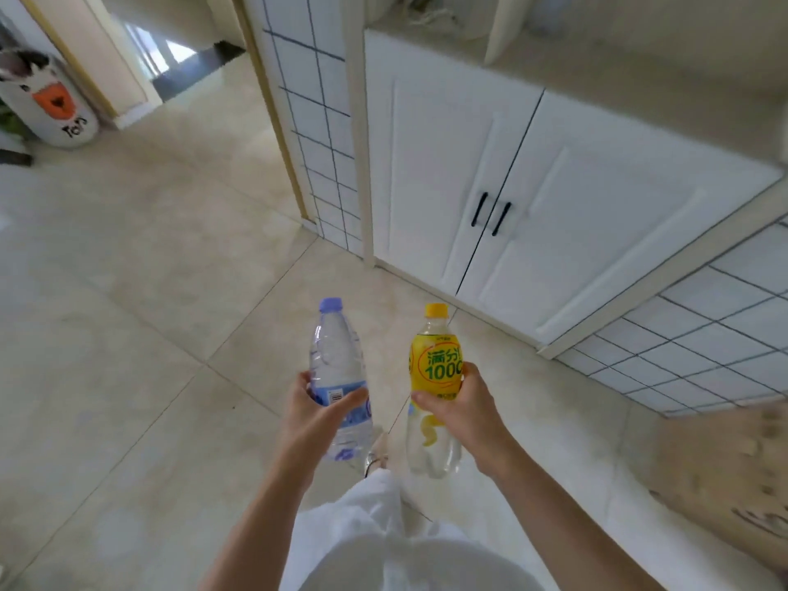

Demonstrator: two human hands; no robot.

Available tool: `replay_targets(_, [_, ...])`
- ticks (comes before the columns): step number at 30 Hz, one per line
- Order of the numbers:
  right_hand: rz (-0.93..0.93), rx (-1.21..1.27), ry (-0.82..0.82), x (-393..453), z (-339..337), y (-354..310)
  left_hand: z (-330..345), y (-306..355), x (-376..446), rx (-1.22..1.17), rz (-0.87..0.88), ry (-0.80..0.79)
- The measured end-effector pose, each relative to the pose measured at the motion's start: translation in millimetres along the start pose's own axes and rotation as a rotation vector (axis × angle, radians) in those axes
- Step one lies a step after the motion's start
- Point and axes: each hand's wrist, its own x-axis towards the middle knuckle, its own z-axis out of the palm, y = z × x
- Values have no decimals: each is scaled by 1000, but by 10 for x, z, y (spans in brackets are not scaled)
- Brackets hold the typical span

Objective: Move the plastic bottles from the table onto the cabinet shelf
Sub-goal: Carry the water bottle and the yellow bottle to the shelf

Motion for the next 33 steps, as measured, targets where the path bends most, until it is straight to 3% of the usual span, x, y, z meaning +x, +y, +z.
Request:
replay_targets(13, [110, 224, 322, 1024, -813, -596, 1056, 1342, 1337, 192, 180, -295])
replay_targets(20, [60, 206, 412, 1483, -1428, -699, 1909, 1820, 1585, 222, 249, -320])
replay_targets(33, [-163, 100, 408, 2396, -2908, -1311, 3287, 2893, 1814, 55, 345, -299])
